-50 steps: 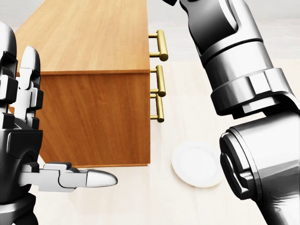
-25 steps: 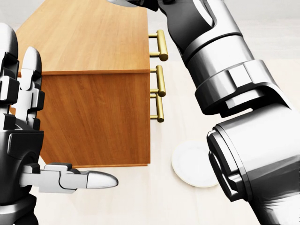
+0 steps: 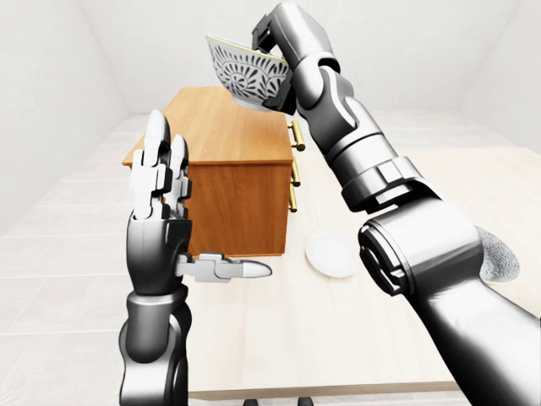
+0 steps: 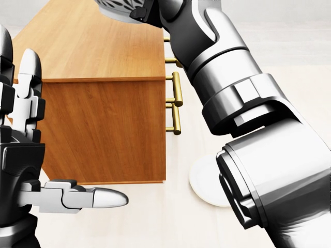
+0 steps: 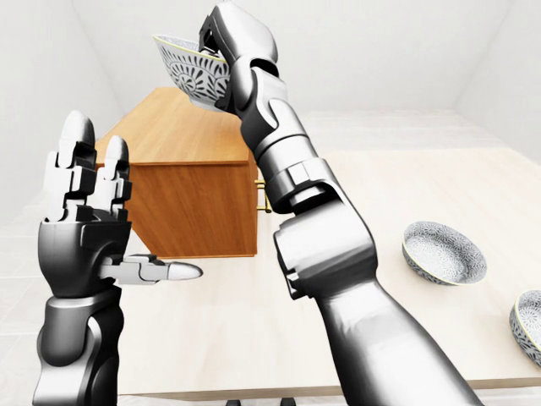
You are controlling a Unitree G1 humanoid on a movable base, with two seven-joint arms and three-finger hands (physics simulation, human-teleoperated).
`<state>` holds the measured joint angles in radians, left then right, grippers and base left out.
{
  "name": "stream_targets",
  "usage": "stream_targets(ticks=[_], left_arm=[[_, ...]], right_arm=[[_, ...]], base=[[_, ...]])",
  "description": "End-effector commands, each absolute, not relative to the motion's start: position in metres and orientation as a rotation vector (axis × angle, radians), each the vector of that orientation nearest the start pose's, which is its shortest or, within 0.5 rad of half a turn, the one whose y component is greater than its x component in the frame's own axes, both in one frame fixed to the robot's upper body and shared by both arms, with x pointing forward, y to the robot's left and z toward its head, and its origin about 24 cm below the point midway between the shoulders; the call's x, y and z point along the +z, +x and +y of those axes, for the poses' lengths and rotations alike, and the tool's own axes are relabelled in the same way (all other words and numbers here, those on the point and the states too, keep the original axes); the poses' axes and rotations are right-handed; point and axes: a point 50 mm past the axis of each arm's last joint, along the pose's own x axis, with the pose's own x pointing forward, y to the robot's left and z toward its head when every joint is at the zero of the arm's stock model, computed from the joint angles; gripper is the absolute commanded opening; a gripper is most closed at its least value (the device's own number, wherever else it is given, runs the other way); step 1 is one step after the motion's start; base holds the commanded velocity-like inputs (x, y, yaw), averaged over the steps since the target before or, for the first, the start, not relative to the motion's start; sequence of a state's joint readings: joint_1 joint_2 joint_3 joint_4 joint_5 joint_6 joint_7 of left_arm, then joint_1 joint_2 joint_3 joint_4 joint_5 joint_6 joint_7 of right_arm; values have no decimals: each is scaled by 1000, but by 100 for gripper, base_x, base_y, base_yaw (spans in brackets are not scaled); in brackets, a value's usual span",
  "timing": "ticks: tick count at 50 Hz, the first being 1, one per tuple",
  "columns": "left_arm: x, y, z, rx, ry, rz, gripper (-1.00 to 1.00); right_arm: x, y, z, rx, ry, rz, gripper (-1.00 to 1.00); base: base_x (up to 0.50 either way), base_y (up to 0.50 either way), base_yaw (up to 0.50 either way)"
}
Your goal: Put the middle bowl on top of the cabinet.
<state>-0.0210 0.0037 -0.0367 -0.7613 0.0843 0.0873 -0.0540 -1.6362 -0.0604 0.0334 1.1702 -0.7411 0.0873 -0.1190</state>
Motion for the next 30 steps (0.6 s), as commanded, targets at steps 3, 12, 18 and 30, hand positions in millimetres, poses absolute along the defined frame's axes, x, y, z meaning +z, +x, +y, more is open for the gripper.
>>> stream_targets(ticks=[3, 12, 18, 30], left_arm=[[204, 202, 140, -53, 64, -699, 100], [201, 203, 138, -67, 66, -684, 100], [202, 202, 139, -69, 65, -690, 100], [200, 203, 136, -79, 68, -680, 100]], right_arm=[[343, 408, -29, -47, -955, -508, -100], [334, 408, -20, -30, -1002, -500, -100], [320, 408, -12, -34, -1127, -515, -100], [314, 407, -8, -57, -1106, -526, -100]], base=[[0, 0, 0], [0, 0, 0], [0, 0, 0], [0, 0, 0]])
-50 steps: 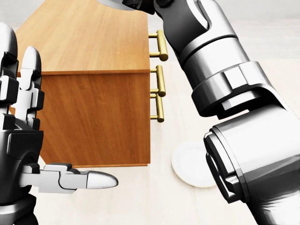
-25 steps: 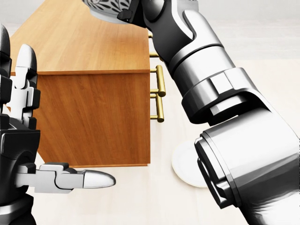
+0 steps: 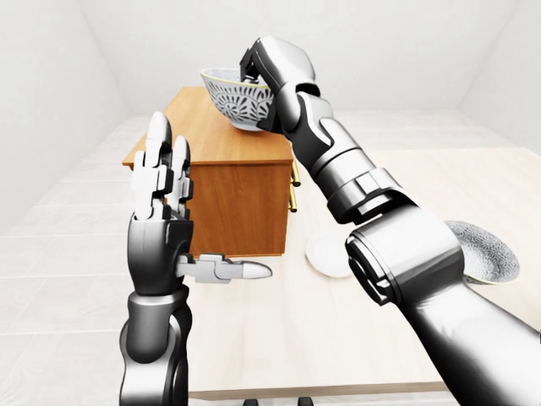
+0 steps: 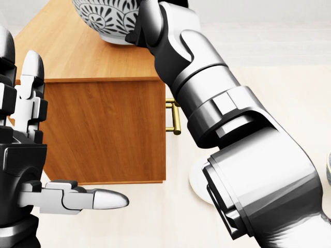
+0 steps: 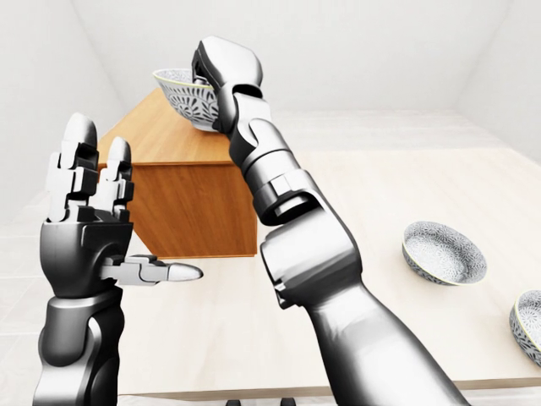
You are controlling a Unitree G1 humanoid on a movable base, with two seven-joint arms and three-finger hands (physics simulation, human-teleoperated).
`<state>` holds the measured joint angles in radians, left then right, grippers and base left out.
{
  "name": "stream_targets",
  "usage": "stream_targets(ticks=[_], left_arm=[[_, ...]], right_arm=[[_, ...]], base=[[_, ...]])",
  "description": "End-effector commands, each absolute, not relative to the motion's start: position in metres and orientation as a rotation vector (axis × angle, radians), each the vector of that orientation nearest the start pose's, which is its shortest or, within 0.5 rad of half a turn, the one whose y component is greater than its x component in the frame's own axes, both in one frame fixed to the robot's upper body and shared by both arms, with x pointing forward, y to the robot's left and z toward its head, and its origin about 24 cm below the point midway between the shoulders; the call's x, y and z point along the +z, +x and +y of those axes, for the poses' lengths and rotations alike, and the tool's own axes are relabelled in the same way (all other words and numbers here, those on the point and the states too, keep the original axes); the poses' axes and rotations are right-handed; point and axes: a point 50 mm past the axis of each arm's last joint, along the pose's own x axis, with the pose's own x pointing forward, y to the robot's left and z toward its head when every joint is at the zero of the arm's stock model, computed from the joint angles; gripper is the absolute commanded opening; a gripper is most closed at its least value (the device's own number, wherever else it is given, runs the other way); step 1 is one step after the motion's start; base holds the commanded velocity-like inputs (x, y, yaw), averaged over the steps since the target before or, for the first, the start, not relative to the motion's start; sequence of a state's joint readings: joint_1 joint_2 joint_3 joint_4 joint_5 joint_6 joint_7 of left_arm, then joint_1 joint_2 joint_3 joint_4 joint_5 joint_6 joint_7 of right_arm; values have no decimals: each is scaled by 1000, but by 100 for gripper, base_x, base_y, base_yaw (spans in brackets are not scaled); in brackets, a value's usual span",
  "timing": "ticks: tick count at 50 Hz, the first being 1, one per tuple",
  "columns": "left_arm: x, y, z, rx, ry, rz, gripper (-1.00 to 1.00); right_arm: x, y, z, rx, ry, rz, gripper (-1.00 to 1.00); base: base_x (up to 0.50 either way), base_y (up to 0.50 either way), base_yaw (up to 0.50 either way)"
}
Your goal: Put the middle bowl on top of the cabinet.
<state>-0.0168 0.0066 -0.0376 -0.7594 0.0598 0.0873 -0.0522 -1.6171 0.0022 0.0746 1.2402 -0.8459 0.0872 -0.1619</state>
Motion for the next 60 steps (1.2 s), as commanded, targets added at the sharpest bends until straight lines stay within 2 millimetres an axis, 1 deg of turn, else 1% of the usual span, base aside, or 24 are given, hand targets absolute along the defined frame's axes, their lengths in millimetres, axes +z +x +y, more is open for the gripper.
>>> stream_targets(ticks=[1, 5, 12, 16, 22, 30, 32, 35, 44, 48, 53, 56, 57, 58, 59, 60], left_arm=[[201, 203, 137, -76, 67, -682, 100], [201, 203, 137, -76, 68, -683, 100], [200, 203, 137, -78, 71, -680, 100], [201, 202, 137, -76, 69, -686, 100], [203, 202, 137, -76, 68, -693, 100], [204, 202, 137, -75, 66, -699, 100], [203, 202, 138, -74, 65, -696, 100], [202, 202, 138, -74, 66, -691, 100], [203, 203, 138, -75, 64, -692, 100], [202, 203, 138, -74, 63, -691, 100], [203, 203, 138, -75, 64, -693, 100], [204, 202, 138, -75, 63, -698, 100], [204, 202, 138, -75, 63, -701, 100], [204, 202, 138, -76, 63, -701, 100], [204, 202, 138, -76, 63, -701, 100], [203, 202, 138, -75, 64, -692, 100]], right_arm=[[315, 406, -7, -64, -1090, -533, -100], [309, 406, -6, -76, -1084, -534, -100], [316, 405, -14, -193, -982, -578, -100], [310, 406, -14, -190, -979, -562, -100], [309, 407, -18, -236, -944, -569, -100], [302, 407, -14, -199, -954, -547, -100], [297, 407, -11, -180, -968, -540, -100], [298, 406, -8, -170, -974, -548, -100], [288, 403, 5, -107, -1028, -546, -100], [283, 403, 7, -86, -1048, -534, -100], [281, 403, 8, -75, -1055, -531, -100], [284, 402, 9, -83, -1042, -540, -100], [283, 402, 9, -80, -1048, -539, -81], [281, 403, 9, -81, -1048, -535, -37], [282, 403, 8, -82, -1047, -532, -9], [281, 403, 8, -82, -1047, -531, 5]], base=[[0, 0, 0], [0, 0, 0], [0, 0, 0], [0, 0, 0], [0, 0, 0], [0, 0, 0], [0, 0, 0], [0, 0, 0], [0, 0, 0], [0, 0, 0], [0, 0, 0], [0, 0, 0], [0, 0, 0], [0, 0, 0], [0, 0, 0], [0, 0, 0]])
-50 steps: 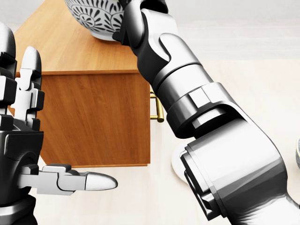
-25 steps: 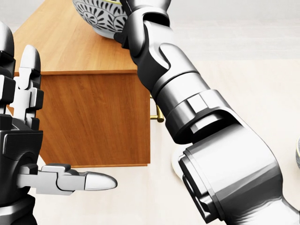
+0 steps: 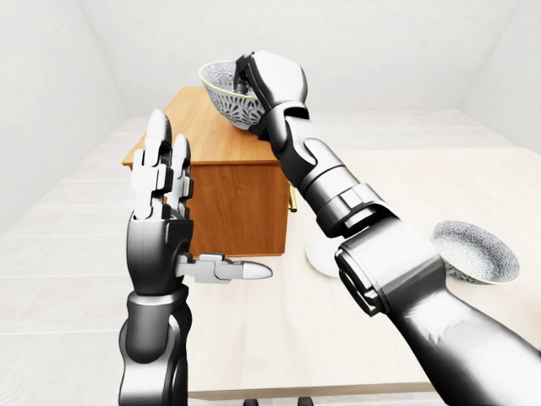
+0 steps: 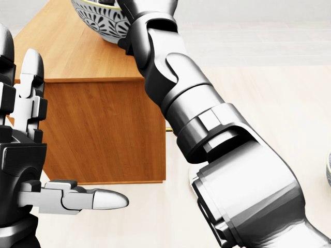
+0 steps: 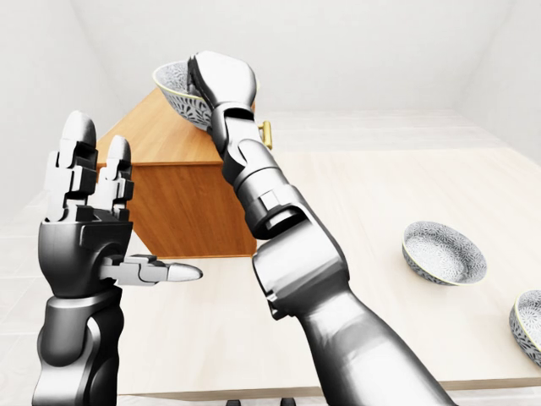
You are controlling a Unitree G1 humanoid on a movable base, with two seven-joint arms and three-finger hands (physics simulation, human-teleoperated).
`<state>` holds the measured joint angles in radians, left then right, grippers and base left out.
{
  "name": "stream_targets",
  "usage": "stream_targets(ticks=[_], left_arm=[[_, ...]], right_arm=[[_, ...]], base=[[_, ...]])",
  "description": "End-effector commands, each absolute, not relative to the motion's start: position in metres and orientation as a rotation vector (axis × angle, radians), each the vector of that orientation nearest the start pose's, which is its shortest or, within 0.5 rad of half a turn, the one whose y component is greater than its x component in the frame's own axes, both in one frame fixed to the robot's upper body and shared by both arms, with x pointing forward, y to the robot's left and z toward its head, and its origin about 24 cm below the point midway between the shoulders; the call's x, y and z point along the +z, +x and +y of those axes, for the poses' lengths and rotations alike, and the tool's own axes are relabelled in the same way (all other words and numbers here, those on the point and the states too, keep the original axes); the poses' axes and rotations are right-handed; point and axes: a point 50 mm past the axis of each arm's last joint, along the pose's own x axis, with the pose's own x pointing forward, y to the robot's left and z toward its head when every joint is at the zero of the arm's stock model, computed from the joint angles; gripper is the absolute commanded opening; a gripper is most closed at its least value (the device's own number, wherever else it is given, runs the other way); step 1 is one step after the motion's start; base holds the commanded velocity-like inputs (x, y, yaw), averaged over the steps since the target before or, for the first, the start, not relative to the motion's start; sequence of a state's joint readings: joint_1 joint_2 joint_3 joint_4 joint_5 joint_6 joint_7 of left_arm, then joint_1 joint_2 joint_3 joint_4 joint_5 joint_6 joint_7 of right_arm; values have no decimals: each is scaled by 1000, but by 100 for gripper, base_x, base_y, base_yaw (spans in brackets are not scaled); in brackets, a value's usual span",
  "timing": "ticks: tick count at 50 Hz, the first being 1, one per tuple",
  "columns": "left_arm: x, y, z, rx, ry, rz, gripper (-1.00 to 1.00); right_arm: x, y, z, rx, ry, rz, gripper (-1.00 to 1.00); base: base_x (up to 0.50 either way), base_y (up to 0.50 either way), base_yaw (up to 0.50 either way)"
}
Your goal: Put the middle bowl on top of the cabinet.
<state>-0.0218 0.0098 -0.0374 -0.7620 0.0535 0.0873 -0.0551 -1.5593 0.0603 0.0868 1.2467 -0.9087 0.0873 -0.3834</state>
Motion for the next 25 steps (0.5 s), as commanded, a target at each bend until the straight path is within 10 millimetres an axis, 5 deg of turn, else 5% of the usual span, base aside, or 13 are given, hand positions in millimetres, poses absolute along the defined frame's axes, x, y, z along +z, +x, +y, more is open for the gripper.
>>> stream_targets(ticks=[1, 3, 9, 25], left_arm=[[203, 203, 139, -74, 64, -693, 100], [203, 203, 138, -75, 65, -693, 100], [203, 202, 138, -76, 65, -696, 100], [203, 202, 139, -73, 67, -696, 100]], right_arm=[[281, 403, 8, -79, -1046, -531, 29], [281, 403, 9, -77, -1043, -531, 67], [279, 402, 10, -73, -1041, -526, 99], [284, 402, 9, -70, -1037, -535, 100]], base=[[0, 0, 0], [0, 0, 0], [0, 0, 0], [0, 0, 0]])
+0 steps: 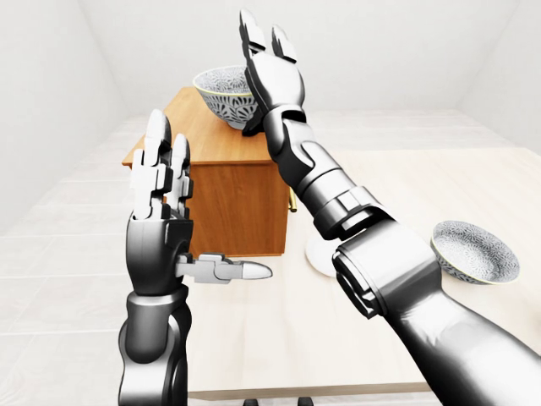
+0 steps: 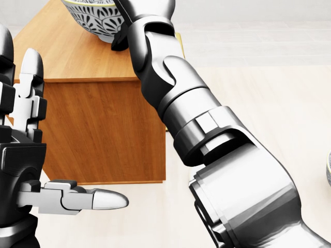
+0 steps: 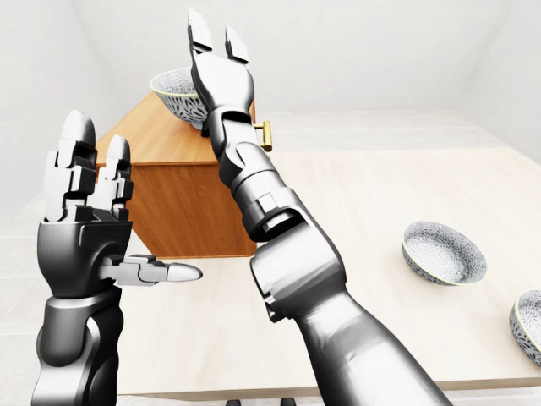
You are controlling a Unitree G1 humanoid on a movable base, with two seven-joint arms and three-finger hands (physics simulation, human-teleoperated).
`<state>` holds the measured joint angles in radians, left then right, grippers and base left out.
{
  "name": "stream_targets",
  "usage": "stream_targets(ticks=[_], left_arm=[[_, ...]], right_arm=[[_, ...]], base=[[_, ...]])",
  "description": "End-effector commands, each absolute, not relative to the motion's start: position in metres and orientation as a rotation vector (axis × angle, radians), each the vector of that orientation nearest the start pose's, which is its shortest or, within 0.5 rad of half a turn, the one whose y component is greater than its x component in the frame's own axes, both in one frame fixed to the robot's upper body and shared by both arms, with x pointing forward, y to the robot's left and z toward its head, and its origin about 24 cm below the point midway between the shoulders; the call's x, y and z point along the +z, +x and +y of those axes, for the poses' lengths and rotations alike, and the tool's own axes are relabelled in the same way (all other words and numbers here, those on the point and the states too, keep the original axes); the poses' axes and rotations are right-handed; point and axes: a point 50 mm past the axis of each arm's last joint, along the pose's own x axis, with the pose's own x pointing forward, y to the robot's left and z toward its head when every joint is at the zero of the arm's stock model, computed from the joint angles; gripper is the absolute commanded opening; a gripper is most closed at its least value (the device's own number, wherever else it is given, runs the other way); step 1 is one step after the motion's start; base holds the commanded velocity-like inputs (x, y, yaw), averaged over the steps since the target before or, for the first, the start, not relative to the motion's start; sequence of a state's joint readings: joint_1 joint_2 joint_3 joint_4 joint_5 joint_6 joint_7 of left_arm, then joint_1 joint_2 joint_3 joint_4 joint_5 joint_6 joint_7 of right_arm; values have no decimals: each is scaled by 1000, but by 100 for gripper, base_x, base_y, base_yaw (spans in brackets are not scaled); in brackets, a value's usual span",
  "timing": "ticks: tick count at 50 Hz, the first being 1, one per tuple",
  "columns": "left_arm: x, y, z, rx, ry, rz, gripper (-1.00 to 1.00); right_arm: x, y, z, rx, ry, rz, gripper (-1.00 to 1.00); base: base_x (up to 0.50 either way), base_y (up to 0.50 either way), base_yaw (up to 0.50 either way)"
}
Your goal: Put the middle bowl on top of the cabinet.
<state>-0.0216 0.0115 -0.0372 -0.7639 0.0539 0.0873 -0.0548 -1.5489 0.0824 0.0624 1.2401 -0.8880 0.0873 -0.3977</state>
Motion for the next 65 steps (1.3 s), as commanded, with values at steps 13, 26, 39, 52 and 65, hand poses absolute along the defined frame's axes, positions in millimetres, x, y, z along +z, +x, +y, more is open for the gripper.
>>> stream_targets(ticks=[13, 26, 39, 52, 65], left_arm=[[203, 202, 139, -74, 69, -692, 100], [202, 203, 139, -70, 70, -690, 100], [202, 203, 139, -69, 72, -691, 100], [203, 202, 138, -69, 72, -696, 100], [202, 201, 138, -70, 80, -691, 100]], right_arm=[[316, 391, 20, 2, -1060, -634, 100], [315, 372, 27, 78, -1113, -724, 100], [335, 351, 8, 54, -1245, -789, 100], [351, 340, -26, -60, -1332, -777, 100], [371, 321, -61, -184, -1473, -717, 100]], base=[[0, 0, 0], [0, 0, 0], [0, 0, 0], [0, 0, 0], [0, 0, 0]])
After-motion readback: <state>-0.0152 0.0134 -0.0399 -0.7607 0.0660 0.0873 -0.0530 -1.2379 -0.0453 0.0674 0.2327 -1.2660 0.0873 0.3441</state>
